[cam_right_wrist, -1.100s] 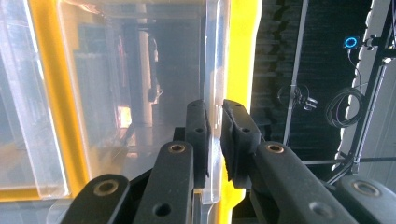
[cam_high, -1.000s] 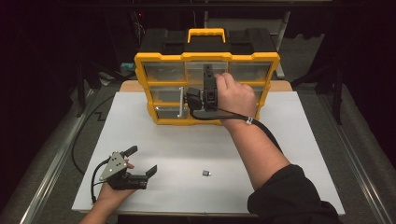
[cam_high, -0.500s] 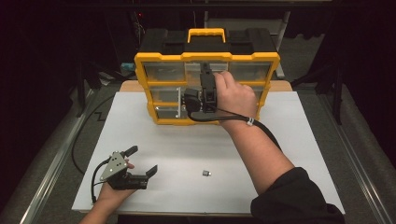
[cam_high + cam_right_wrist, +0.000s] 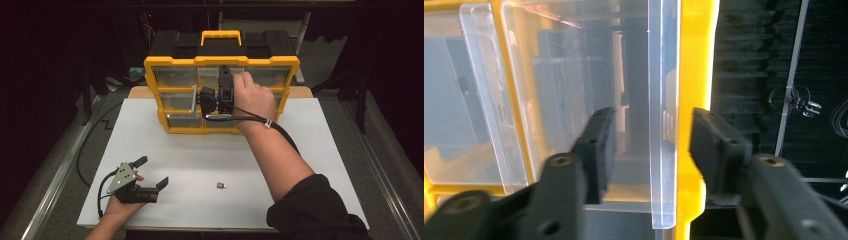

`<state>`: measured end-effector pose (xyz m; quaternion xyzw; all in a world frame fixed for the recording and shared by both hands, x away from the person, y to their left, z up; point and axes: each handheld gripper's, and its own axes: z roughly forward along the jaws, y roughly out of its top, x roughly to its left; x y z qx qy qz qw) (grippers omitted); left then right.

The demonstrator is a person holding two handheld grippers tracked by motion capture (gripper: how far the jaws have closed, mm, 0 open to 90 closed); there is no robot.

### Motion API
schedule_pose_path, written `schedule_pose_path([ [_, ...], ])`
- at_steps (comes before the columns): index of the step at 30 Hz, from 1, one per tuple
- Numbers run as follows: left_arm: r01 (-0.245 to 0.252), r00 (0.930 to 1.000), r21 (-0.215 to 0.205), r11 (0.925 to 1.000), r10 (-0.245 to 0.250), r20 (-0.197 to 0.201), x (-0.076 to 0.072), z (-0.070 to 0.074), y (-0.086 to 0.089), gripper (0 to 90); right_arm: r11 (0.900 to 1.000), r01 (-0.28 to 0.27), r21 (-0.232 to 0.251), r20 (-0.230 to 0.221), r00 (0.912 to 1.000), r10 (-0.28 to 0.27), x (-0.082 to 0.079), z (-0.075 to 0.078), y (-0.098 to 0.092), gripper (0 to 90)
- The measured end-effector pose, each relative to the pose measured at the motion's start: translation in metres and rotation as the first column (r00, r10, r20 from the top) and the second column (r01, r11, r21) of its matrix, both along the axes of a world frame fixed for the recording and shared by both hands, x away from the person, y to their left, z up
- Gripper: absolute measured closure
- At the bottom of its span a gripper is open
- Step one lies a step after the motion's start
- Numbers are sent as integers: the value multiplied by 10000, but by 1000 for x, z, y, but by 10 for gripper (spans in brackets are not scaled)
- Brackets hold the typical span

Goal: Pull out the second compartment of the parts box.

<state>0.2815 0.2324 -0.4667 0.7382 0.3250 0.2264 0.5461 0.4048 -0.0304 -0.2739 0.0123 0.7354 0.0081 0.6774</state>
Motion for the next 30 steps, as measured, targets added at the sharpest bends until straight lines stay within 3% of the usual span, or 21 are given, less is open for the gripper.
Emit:
schedule_pose_path([
  [11, -10, 10000, -29, 10000, 10, 14, 0, 0, 0, 1, 10000, 61, -70, 233, 9997, -59, -1, 2, -1, 770],
  [19, -2, 10000, -43, 10000, 2, 7, 1, 0, 0, 1, 9998, 28, -188, 416, 9991, -20, -7, -1, -1, 778],
  [30, 29, 10000, -54, 10000, -29, -6, 1, 0, -1, 1, 9996, -194, -221, 644, 9977, 208, -33, -4, -5, 783],
])
